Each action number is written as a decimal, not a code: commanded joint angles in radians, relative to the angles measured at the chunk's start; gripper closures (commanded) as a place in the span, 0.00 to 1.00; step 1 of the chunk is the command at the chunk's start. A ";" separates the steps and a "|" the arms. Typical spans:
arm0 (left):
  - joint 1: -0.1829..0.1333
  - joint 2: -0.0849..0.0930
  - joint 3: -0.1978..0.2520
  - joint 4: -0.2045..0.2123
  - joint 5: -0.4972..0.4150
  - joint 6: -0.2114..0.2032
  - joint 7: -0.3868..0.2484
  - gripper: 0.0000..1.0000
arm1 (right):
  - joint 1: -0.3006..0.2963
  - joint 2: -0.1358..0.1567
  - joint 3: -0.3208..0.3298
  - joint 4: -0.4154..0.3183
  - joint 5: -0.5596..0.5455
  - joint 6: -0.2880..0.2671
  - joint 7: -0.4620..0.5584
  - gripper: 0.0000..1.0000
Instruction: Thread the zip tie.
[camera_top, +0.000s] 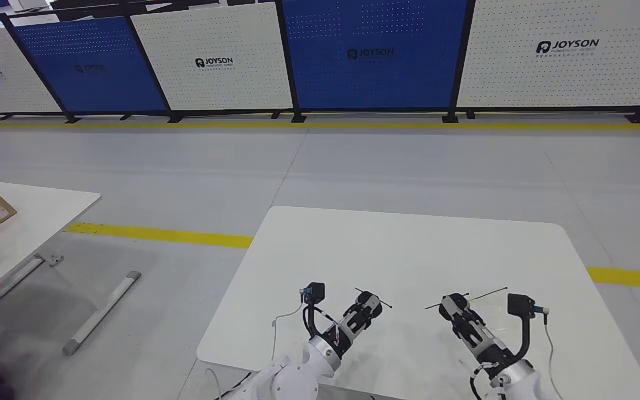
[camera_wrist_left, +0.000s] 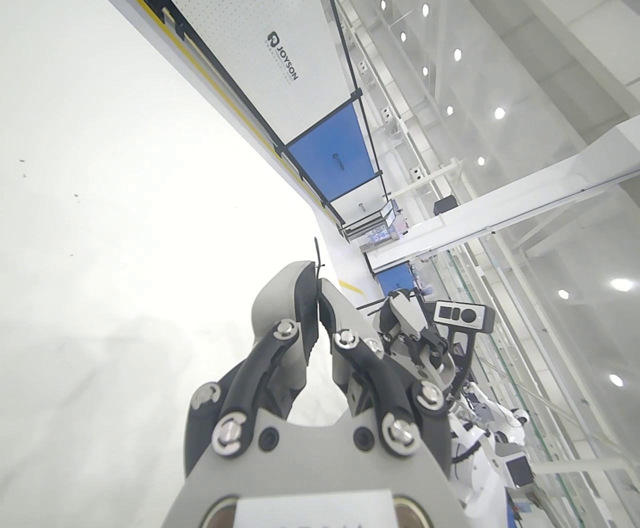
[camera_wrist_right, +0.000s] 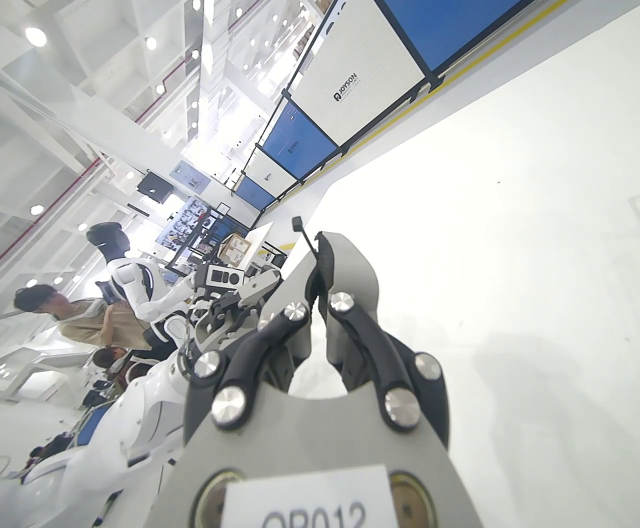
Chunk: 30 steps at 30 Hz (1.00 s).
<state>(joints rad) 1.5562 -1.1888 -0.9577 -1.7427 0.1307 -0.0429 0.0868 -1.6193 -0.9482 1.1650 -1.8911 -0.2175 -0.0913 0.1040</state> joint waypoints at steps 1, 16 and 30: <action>0.000 0.000 0.000 -0.001 0.000 0.000 0.000 1.00 | 0.000 0.000 0.000 0.000 0.000 0.000 0.000 1.00; 0.000 0.000 0.000 -0.001 0.000 0.000 0.000 1.00 | -0.065 -0.029 -0.059 0.049 0.070 -0.131 -0.091 1.00; 0.000 0.000 0.000 -0.001 0.000 0.000 0.000 1.00 | -0.060 -0.046 -0.087 0.065 0.041 -0.147 -0.174 1.00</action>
<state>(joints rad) 1.5565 -1.1887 -0.9580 -1.7432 0.1306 -0.0430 0.0866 -1.6787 -0.9911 1.0807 -1.8230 -0.1677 -0.2466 -0.0528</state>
